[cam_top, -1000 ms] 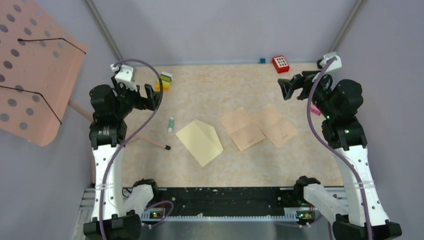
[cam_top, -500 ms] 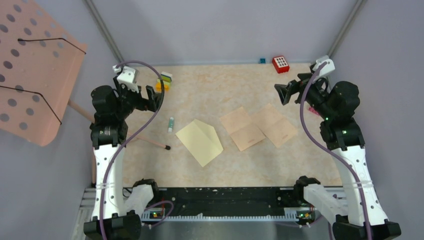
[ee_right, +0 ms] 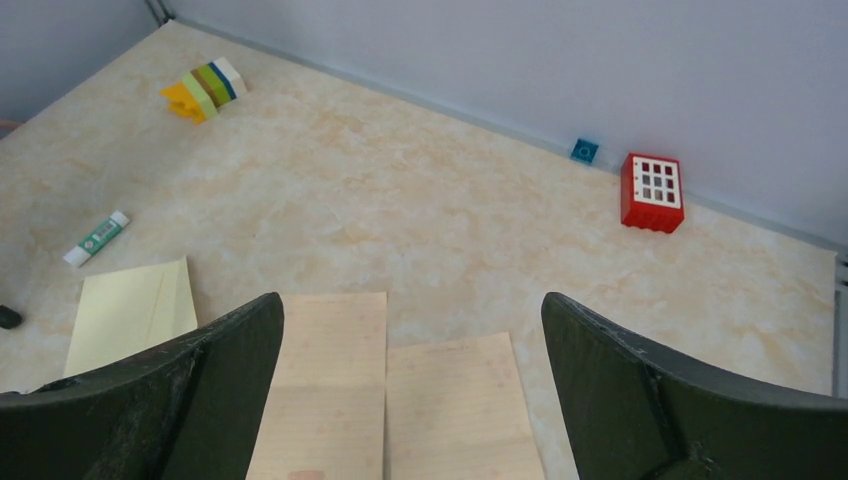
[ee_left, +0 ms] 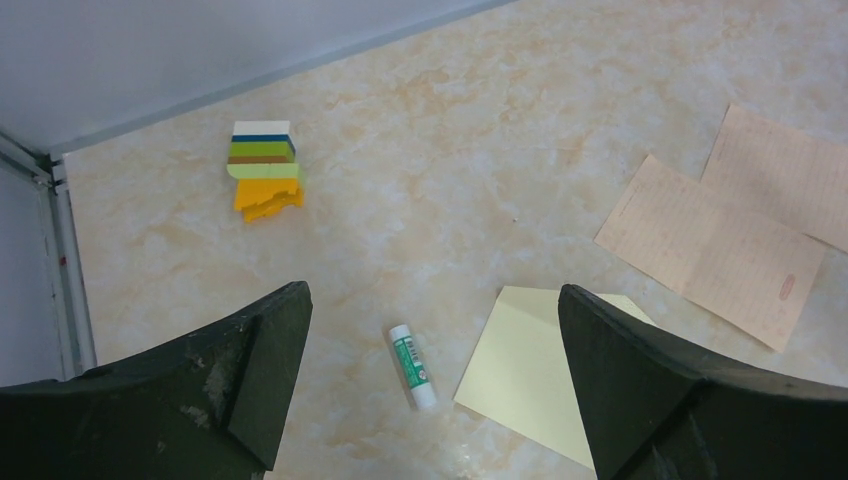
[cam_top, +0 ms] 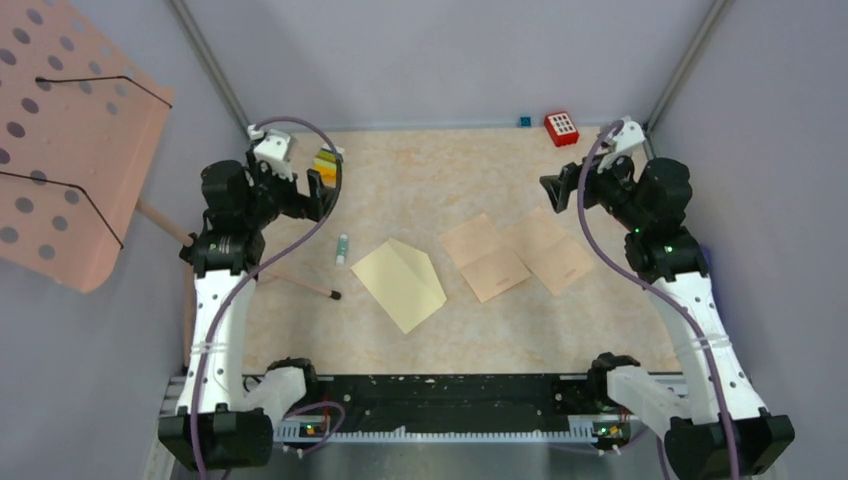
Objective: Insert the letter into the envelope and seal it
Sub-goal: Pick up the letter from the center of the board.
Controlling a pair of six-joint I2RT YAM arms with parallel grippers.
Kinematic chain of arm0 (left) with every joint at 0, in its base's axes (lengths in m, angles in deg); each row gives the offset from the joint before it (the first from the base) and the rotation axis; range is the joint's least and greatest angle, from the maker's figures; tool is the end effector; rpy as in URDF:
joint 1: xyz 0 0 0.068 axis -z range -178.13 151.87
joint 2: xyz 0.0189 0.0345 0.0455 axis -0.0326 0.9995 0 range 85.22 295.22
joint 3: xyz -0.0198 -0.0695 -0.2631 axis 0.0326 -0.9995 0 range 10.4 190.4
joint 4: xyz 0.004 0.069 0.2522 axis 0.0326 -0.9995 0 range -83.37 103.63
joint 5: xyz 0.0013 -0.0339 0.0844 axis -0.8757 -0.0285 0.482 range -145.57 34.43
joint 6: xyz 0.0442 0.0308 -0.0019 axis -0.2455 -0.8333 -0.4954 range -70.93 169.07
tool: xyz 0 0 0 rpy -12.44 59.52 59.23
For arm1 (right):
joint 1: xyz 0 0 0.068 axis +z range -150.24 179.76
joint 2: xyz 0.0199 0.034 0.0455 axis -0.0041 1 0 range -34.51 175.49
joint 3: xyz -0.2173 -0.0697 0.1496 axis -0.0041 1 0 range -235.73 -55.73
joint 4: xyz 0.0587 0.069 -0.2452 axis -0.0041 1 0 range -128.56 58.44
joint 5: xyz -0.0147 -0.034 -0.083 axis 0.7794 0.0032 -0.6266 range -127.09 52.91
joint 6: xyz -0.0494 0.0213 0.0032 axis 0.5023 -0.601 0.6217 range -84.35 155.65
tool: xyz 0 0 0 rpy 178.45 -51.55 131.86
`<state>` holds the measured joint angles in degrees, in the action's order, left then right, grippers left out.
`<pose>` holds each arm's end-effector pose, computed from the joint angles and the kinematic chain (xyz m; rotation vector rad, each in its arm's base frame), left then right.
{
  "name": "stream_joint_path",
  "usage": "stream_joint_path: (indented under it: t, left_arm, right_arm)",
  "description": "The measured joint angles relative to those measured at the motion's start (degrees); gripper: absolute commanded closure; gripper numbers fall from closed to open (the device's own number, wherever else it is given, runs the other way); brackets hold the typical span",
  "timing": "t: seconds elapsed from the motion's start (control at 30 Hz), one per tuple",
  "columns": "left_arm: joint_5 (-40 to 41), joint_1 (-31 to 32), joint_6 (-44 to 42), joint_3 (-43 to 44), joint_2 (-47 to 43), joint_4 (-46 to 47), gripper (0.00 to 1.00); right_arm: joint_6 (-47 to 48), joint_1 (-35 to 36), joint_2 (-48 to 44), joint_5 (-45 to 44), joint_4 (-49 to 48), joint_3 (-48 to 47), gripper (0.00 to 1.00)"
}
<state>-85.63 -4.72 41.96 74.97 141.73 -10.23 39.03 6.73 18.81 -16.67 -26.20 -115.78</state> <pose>0.2101 0.0063 0.3990 0.3703 1.7819 -0.3146 0.2024 0.0372 0.4030 -0.4177 1.6215 0.3443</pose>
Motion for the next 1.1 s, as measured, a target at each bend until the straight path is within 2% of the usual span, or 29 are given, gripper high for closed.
stream_joint_path:
  t: [0.3, 0.57, 0.67, 0.87, 1.1]
  left_arm:
    - [11.3, 20.0, -6.8, 1.7, 10.6, -1.3, 0.02]
    - [14.6, 30.3, -11.2, 6.6, 22.5, -3.0, 0.01]
    - [14.5, 32.9, -12.0, 7.5, 25.5, -3.6, 0.02]
    - [12.5, 35.3, -12.0, 8.8, 28.3, -4.3, 0.02]
    - [11.2, 35.4, -10.8, 8.8, 28.6, -4.2, 0.02]
  right_arm:
    - [-0.2, 0.0, 8.7, 3.6, 3.0, 4.1, 0.07]
    - [7.4, 0.0, 9.2, 10.2, 3.9, 11.3, 0.07]
    - [12.5, 0.0, 6.8, 12.0, 3.5, 15.4, 0.06]
    - [30.8, 0.0, -3.0, 15.6, 1.5, 27.5, 0.04]
    - [53.2, 0.4, -3.7, 15.8, 2.0, 32.1, 0.04]
